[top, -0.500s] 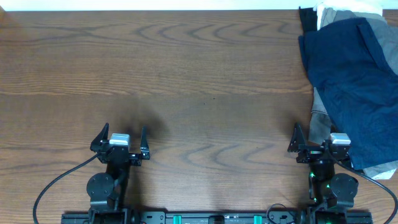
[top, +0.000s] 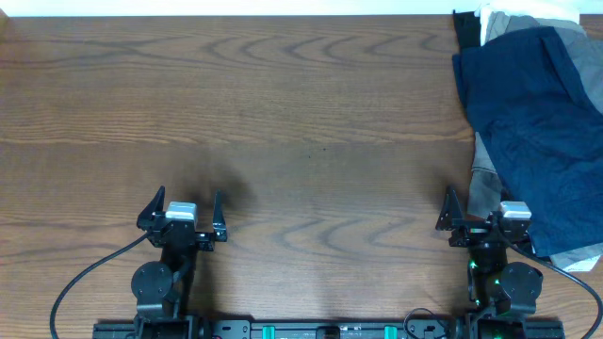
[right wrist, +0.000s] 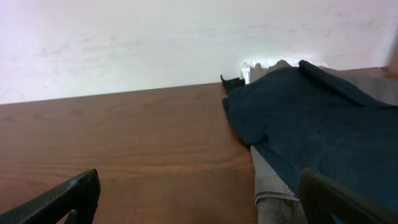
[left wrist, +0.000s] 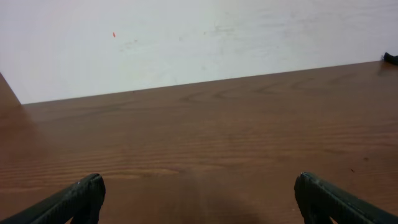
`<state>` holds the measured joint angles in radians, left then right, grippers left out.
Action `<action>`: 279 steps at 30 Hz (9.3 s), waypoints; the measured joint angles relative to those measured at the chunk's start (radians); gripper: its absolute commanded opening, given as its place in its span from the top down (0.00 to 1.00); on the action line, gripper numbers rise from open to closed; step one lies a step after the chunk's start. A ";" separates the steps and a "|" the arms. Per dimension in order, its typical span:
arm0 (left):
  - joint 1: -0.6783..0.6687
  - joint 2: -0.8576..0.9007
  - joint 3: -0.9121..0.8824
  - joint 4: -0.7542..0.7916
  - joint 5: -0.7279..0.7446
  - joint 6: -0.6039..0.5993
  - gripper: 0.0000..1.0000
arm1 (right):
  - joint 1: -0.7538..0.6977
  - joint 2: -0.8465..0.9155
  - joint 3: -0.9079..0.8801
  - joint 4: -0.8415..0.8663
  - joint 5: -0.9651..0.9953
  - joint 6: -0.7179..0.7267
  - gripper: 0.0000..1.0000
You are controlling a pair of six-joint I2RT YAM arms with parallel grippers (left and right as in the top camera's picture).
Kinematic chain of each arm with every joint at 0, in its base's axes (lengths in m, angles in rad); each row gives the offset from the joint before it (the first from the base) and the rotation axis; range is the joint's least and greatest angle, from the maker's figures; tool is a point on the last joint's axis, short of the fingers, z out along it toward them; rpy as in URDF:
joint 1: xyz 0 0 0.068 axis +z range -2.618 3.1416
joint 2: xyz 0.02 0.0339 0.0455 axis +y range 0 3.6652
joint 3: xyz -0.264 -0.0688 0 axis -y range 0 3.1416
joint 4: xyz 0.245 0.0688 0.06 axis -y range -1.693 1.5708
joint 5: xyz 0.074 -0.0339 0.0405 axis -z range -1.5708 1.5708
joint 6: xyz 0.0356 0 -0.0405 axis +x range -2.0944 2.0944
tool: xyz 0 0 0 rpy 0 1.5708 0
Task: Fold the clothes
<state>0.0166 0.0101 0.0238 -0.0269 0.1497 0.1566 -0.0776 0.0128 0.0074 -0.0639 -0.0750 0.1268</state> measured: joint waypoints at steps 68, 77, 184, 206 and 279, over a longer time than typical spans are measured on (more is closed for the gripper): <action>0.000 0.098 0.020 -0.032 0.000 -0.083 0.02 | 0.000 0.014 0.010 0.002 -0.093 -0.006 0.01; 0.000 0.428 0.235 -0.051 0.002 -0.113 0.02 | 0.000 0.308 0.217 0.003 -0.140 -0.025 0.01; 0.159 1.325 0.957 -0.491 0.248 -0.127 0.02 | 0.723 1.852 1.378 -0.397 0.008 -0.310 0.01; 0.159 1.325 0.957 -0.508 0.248 -0.127 0.02 | 0.058 1.746 1.320 -0.808 0.014 -0.253 0.24; 0.539 0.952 0.961 -0.666 0.249 -0.183 0.01 | 1.000 1.650 1.390 -0.713 -0.326 -0.235 0.37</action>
<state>0.5552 0.9623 0.9844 -0.6930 0.3988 -0.0265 0.9222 1.6623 1.3975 -0.7773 -0.4011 -0.1081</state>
